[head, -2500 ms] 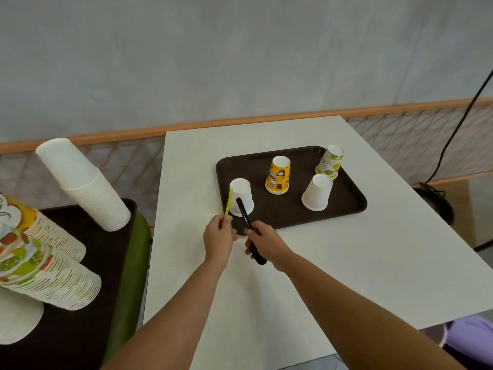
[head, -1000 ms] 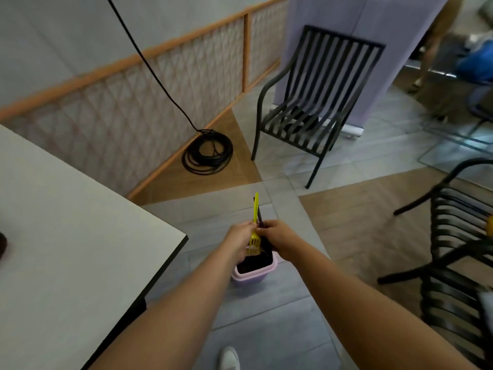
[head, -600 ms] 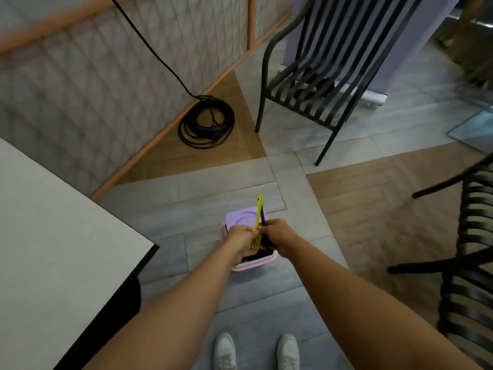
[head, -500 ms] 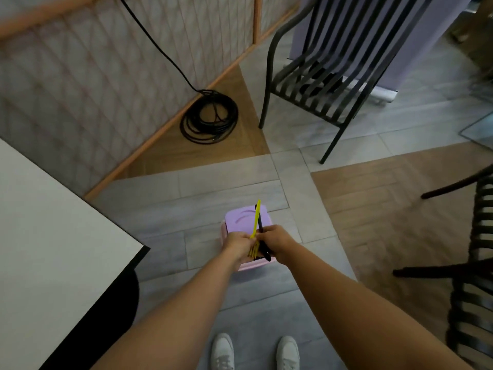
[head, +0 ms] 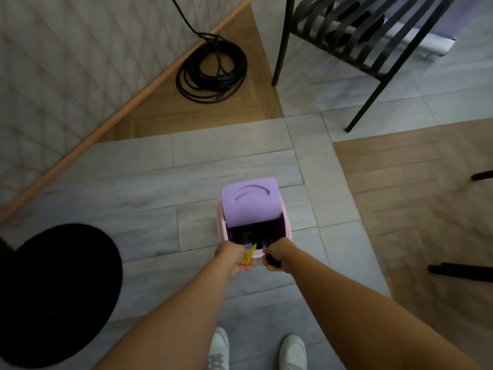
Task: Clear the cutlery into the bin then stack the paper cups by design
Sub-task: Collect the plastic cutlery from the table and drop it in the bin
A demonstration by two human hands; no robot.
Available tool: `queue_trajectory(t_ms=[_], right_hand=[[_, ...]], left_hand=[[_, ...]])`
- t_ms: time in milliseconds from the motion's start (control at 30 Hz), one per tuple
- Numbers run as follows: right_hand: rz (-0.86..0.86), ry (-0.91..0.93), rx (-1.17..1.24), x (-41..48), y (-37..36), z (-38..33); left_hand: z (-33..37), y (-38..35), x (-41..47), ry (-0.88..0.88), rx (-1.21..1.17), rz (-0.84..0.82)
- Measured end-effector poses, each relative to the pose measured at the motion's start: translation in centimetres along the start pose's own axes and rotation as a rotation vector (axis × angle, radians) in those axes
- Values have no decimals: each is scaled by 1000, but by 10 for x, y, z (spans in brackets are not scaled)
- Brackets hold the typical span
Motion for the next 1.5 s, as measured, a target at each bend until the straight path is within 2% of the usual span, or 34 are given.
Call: queue_trajectory(t_ms=[167, 267, 367, 600, 733, 1000, 1133, 1367, 1500], right_hand=[[-46, 4, 100, 40, -10, -6], [-11, 78, 104, 56, -14, -14], [-15, 75, 77, 57, -12, -15], [-86, 85, -59, 27, -6, -28], [-104, 121, -69, -8, -1, -49], [-91, 252, -192, -99, 10, -98], [-71, 359, -365, -158, 11, -124], [-102, 561, -613, -272, -3, -161], [-138, 670, -715, -335, -30, -175]], left_hand=[[-1, 3, 44, -19, -144, 79], [6, -2, 51, -14, -172, 17], [10, -1, 50, 14, -166, -33], [30, 7, 30, -60, -176, 5], [50, 15, 6, -137, -175, 97], [101, 20, -84, -348, -149, 155], [125, 29, -140, -455, -132, 154], [158, 74, -261, -709, -130, 244], [153, 115, -334, -839, -176, 290]])
Point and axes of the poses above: each hand's wrist, its own x-axis towards the middle knuckle, its own y-axis out of the back of the hand, z = x × y, the point moved 6 cm from there along x, towards the middle knuckle
